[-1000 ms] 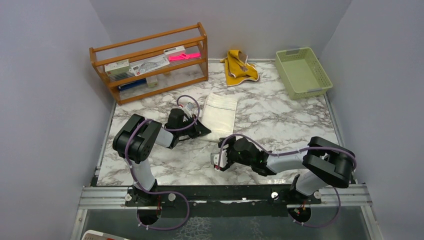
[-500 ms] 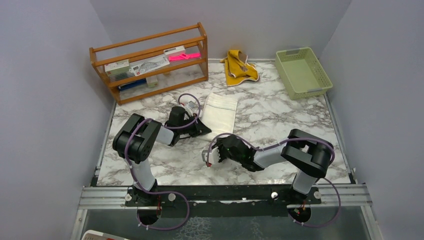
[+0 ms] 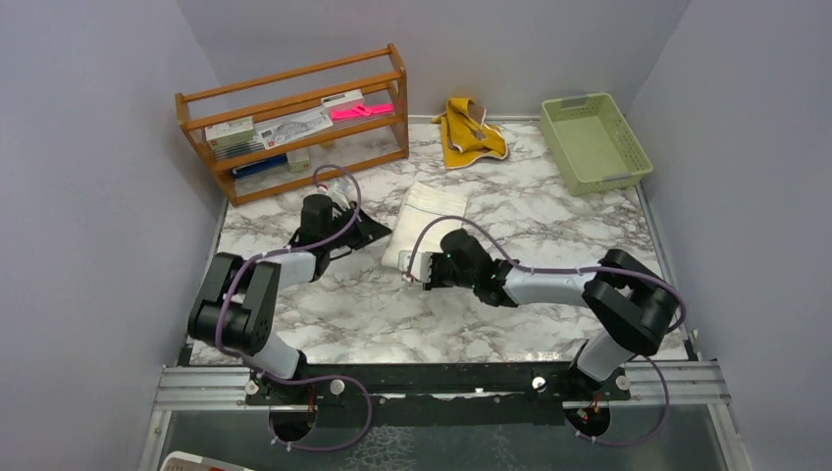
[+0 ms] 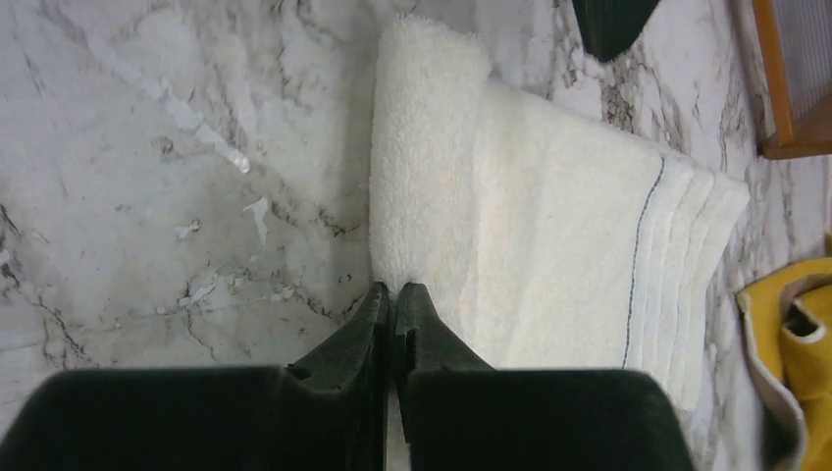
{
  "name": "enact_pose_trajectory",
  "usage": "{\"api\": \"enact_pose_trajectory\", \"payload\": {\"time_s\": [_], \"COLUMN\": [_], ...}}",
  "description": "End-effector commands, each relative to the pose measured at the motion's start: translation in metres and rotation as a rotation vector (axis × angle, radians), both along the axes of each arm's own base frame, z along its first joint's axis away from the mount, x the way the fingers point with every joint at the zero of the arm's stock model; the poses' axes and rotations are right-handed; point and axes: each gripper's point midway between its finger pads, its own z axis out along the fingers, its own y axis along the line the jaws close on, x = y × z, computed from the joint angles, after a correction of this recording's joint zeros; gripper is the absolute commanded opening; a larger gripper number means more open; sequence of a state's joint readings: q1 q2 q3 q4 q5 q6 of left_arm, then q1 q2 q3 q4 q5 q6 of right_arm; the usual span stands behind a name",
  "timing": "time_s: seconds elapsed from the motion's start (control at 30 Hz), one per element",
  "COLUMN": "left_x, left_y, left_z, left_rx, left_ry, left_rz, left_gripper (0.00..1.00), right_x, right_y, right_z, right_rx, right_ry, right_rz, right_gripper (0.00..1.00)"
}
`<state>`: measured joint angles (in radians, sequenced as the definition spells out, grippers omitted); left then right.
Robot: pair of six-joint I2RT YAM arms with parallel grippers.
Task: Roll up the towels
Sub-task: Roll the towel at the center of the board.
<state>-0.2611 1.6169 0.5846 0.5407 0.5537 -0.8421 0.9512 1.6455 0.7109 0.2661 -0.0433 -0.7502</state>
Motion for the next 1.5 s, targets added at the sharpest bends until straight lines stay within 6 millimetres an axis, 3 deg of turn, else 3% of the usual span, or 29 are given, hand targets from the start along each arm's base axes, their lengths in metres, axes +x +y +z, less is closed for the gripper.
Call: {"api": "enact_pose_trajectory", "payload": {"time_s": [0.0, 0.1, 0.27, 0.6, 0.77, 1.07, 1.47], "left_x": [0.009, 0.005, -0.004, -0.016, -0.025, -0.031, -0.038], "left_y": [0.028, 0.029, 0.025, 0.020, 0.011, 0.003, -0.031], "left_z": [0.047, 0.064, 0.071, 0.088, 0.093, 0.079, 0.039], "left_rx": [0.005, -0.029, -0.056, -0.094, -0.115, -0.094, -0.029], "left_ry": [-0.125, -0.139, -0.144, -0.176, -0.176, -0.150, -0.065], "left_rz": [0.102, 0.102, 0.075, 0.020, -0.027, -0.045, -0.118], "left_gripper": [0.05, 0.06, 0.06, 0.06, 0.06, 0.06, 0.06], "right_x": [-0.030, -0.028, -0.029, -0.038, -0.025, -0.008, 0.011], "right_y": [0.018, 0.018, 0.015, 0.016, 0.006, -0.015, -0.026], "right_z": [0.033, 0.040, 0.042, 0.029, 0.029, 0.020, -0.029], "right_rx": [0.220, 0.268, 0.328, 0.400, 0.496, 0.606, 0.616], "right_ry": [0.365, 0.503, 0.770, 1.333, 1.517, 1.836, 1.929], "right_rz": [0.021, -0.059, -0.110, -0.206, -0.274, -0.458, -0.785], "right_gripper": [0.01, 0.01, 0.01, 0.01, 0.01, 0.01, 0.01]}}
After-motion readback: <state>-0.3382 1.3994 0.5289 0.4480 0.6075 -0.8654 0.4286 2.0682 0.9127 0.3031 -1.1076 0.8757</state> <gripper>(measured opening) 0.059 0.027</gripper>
